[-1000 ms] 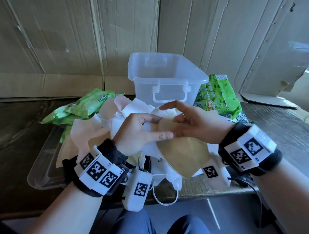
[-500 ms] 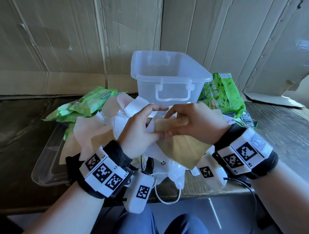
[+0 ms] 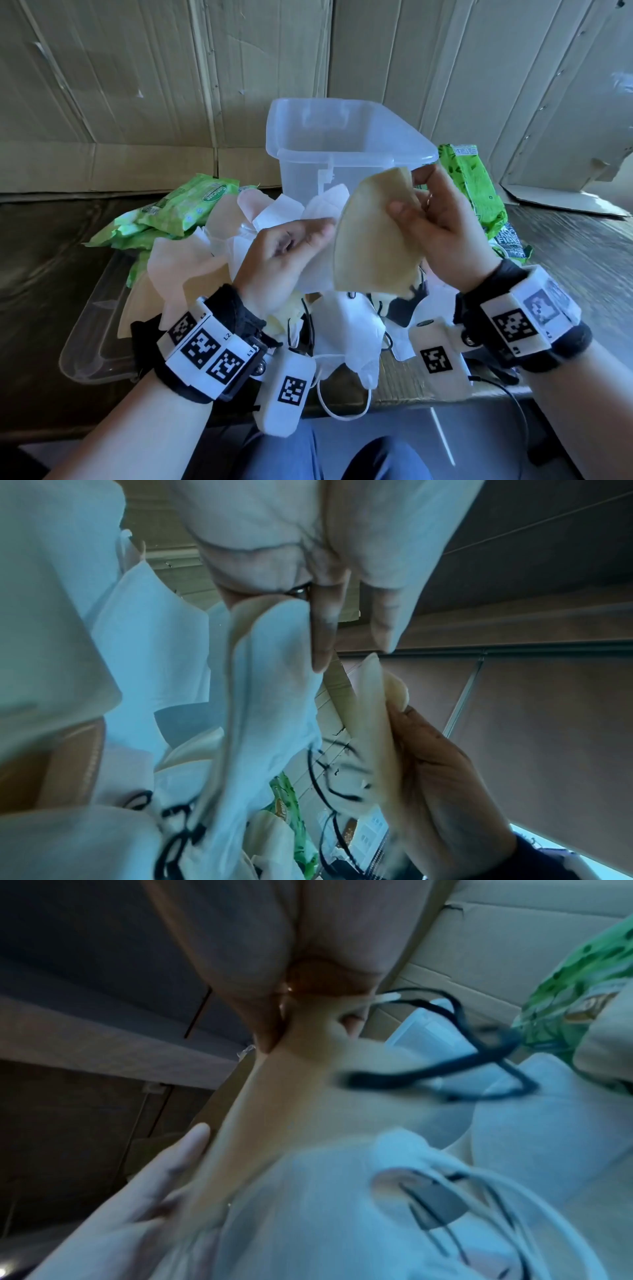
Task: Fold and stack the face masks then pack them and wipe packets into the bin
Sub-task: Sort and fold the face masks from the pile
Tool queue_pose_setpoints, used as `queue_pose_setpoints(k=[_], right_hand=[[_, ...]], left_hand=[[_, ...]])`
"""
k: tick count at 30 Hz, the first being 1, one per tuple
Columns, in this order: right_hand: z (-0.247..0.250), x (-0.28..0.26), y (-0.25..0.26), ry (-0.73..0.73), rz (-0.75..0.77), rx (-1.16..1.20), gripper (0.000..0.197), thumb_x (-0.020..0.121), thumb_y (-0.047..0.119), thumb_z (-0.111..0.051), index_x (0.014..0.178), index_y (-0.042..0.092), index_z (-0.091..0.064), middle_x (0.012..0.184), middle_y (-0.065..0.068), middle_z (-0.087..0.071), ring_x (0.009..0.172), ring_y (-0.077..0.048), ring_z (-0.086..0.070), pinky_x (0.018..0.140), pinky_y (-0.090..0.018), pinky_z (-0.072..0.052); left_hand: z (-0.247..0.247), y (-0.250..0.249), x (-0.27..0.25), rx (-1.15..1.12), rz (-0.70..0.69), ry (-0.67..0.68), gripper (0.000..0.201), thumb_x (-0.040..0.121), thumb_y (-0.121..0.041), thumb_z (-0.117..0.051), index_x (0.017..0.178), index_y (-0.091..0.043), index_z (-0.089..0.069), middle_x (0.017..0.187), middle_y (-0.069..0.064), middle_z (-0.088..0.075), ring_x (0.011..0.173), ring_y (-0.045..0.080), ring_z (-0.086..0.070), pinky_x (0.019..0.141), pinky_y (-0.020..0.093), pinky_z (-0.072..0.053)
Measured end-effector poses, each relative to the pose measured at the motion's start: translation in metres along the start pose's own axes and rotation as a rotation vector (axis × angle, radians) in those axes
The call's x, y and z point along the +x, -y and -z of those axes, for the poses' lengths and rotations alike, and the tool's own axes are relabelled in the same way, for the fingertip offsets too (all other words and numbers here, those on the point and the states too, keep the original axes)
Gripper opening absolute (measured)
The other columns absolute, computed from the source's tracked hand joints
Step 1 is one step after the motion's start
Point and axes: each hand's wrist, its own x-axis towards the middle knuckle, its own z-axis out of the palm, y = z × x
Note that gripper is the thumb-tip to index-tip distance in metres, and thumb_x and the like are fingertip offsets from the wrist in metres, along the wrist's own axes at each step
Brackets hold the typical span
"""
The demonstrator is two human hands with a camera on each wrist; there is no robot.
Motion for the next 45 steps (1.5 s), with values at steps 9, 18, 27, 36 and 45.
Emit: queue_pose_setpoints(k=[9, 18, 27, 36, 45], right_hand=[[-0.025, 0.0, 0.004, -0.001, -0.076, -0.05, 0.011, 0.081, 0.035, -0.045, 0.084, 0.027, -0.039, 0.076, -0.028, -0.061, 0.062, -0.042, -0.053, 0.057, -0.051, -0.044], [-0.011, -0.001, 0.0, 0.168, -0.1, -0.124, 0.021, 0.086, 0.027, -0.062, 0.103, 0.015, -0.062, 0.104, -0.009, -0.062, 0.091, -0.015, -0.06, 0.084, -0.03, -0.049], [-0.025, -0.002, 0.002, -0.049, -0.004, 0.099, 0.023, 0.085, 0.028, -0.047, 0.107, 0.027, -0.049, 0.108, -0.003, -0.061, 0.107, -0.021, -0.058, 0.098, -0.05, -0.044], [-0.005, -0.007, 0.002, 0.139, -0.185, 0.154, 0.03, 0.082, -0.008, -0.059, 0.094, 0.017, -0.048, 0.065, 0.004, -0.063, 0.049, -0.009, -0.057, 0.045, -0.026, -0.047], [0.004, -0.006, -0.007, 0.126, -0.238, -0.088, 0.026, 0.083, 0.0, -0.063, 0.094, 0.021, -0.055, 0.065, -0.007, -0.056, 0.052, -0.017, -0.046, 0.05, -0.025, -0.04]], left_hand=[[-0.015, -0.004, -0.005, -0.018, 0.041, 0.002, 0.009, 0.079, -0.008, -0.07, 0.079, -0.017, -0.068, 0.072, -0.001, -0.069, 0.069, 0.012, -0.062, 0.067, 0.025, -0.051], [-0.013, -0.012, -0.002, 0.065, -0.102, 0.02, 0.059, 0.078, 0.017, -0.059, 0.107, -0.034, -0.05, 0.082, -0.016, -0.067, 0.078, -0.001, -0.062, 0.074, 0.014, -0.047], [-0.032, -0.006, 0.006, -0.435, 0.234, -0.273, 0.073, 0.072, -0.036, -0.063, 0.135, -0.035, -0.027, 0.136, -0.001, -0.048, 0.123, 0.016, -0.051, 0.109, 0.039, -0.035], [-0.019, -0.01, -0.005, -0.2, 0.016, -0.232, 0.066, 0.074, 0.012, -0.064, 0.119, -0.033, -0.044, 0.091, -0.003, -0.068, 0.083, 0.021, -0.065, 0.084, 0.037, -0.055], [-0.022, -0.009, -0.013, 0.146, 0.059, 0.121, 0.039, 0.07, -0.009, -0.047, 0.087, -0.036, -0.068, 0.096, 0.008, -0.066, 0.081, 0.015, -0.048, 0.071, 0.026, -0.036]])
